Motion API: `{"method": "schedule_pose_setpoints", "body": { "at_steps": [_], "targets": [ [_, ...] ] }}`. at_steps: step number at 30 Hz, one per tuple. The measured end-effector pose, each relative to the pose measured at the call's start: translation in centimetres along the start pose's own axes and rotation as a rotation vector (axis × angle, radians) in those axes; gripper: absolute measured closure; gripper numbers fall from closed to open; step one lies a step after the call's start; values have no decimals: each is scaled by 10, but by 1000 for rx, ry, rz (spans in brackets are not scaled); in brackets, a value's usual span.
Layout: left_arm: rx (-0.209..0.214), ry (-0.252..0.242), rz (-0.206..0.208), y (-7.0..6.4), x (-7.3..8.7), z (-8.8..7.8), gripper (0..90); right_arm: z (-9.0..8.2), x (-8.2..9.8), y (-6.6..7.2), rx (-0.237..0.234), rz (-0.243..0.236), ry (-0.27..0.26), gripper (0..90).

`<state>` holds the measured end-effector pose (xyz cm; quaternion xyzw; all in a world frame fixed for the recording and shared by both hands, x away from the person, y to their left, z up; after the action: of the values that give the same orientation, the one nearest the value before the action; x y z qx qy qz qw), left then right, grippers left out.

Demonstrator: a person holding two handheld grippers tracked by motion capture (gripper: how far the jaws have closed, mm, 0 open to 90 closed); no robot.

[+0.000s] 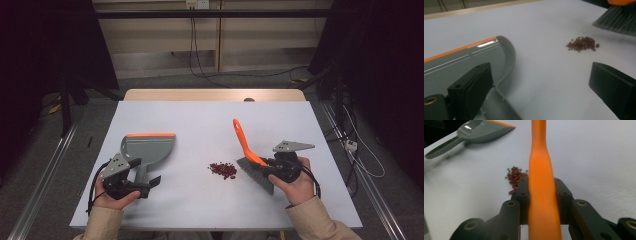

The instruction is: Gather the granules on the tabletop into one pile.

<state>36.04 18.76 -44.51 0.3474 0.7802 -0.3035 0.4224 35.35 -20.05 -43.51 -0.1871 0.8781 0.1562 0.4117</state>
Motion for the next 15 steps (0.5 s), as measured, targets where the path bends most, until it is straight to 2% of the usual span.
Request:
{"method": "schedule_pose_setpoints", "body": {
  "at_steps": [3, 7, 15],
  "targets": [
    [-29, 19, -17, 6, 7, -3, 58, 5, -1, -6, 12, 19, -11, 712],
    [-90, 55, -43, 14, 15, -5, 67, 9, -2, -9, 30, 15, -23, 712],
    [-156, 83, -94, 22, 22, -4, 95, 9, -2, -11, 38, 28, -43, 712]
  ]
}}
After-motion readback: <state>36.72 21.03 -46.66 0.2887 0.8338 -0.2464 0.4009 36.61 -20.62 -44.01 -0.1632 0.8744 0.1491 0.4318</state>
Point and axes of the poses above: each handheld gripper's, and its own axes: z roughly forward along the jaws, x roughly out of its underside, y roughly to its left, the point moved 6 cm from there along z, roughly forward along the jaws, and after that the axes turned 10 degrees about x, right-handed, at the moved point
